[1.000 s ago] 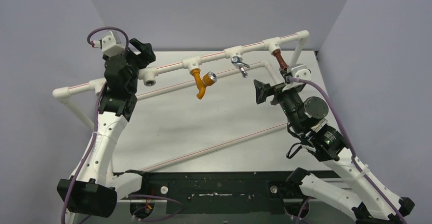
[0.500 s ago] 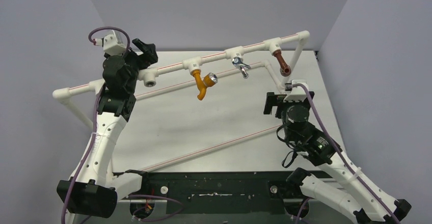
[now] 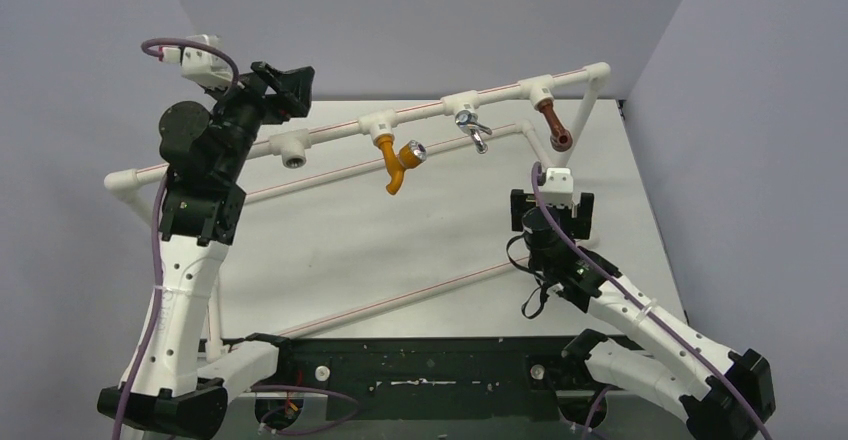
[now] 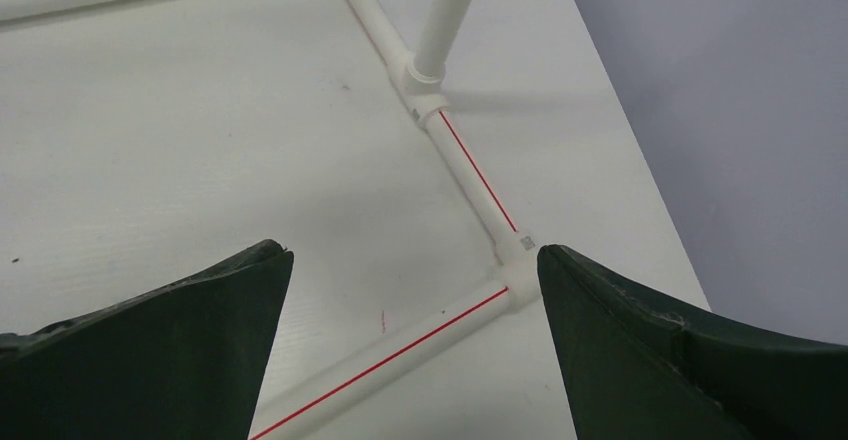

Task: Install the water faucets

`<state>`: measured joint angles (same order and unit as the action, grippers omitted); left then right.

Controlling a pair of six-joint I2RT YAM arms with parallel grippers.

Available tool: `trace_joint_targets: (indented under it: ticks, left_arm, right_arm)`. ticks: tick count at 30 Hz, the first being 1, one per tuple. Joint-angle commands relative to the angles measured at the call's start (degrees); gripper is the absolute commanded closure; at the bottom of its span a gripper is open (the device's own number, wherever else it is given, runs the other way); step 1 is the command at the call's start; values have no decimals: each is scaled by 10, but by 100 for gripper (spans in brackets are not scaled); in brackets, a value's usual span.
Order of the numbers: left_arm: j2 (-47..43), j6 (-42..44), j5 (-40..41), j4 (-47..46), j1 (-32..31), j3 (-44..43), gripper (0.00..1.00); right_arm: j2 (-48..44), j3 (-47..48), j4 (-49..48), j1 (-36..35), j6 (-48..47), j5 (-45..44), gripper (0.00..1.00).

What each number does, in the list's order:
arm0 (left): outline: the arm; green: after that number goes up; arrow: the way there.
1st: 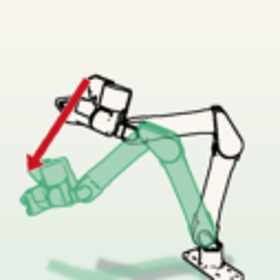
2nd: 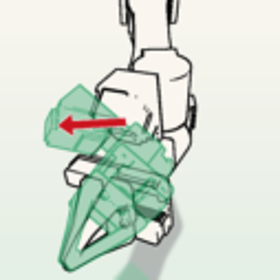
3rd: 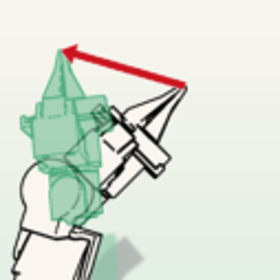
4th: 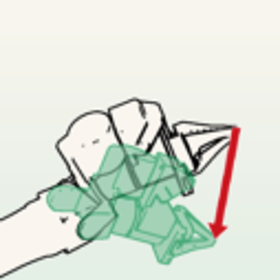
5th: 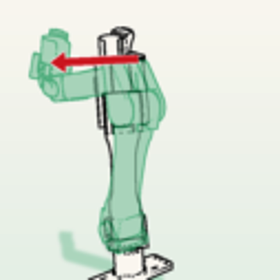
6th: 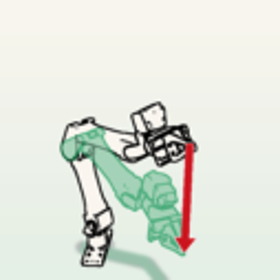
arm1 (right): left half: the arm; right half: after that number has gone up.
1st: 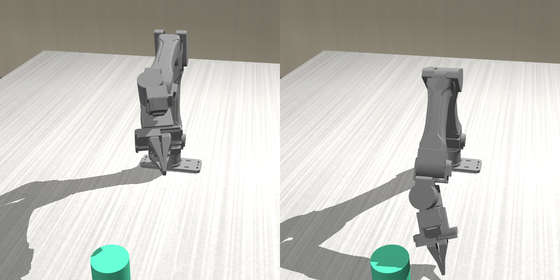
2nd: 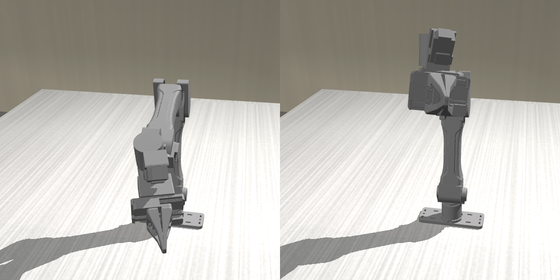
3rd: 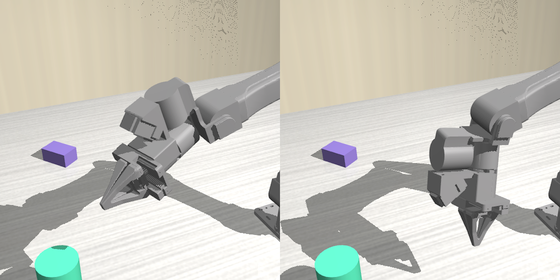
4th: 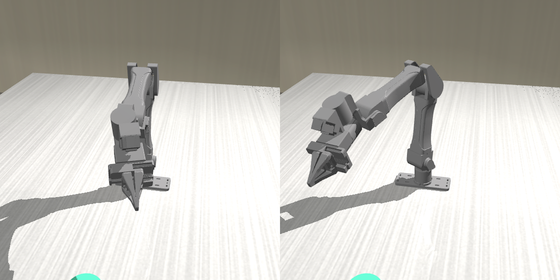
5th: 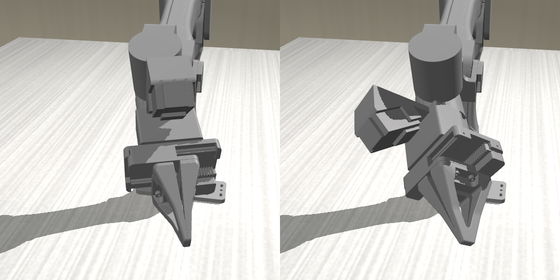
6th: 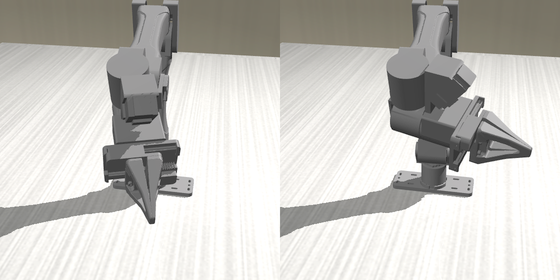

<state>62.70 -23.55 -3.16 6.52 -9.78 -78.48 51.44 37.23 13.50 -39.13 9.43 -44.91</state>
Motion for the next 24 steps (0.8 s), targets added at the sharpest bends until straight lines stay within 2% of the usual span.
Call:
trace_joint_targets:
  ticks: [1,3,6,11,17,21,24]
  left_arm:
    - [-29,21,-84,5,-2,-51,17]
    - [-43,15,-109,9,-3,-47,17]
    - [-71,4,-145,1,-5,-21,17]
    - [-108,6,-162,7,-19,20,17]
    - [-130,26,-176,11,-51,58,17]
    - [-140,56,-159,24,-79,73,17]
    - [-145,79,-147,29,-97,82,17]
  right_arm:
    - [3,-22,-89,27,59,-38,0]
    - [3,-33,-103,36,59,-22,0]
    - [-36,-89,-190,37,10,16,0]
    - [-53,-146,-291,63,-45,66,0]
    - [-8,-219,-429,177,-62,214,0]
    - [12,-279,-548,257,-84,270,0]
    - [61,-305,-614,307,-81,295,0]
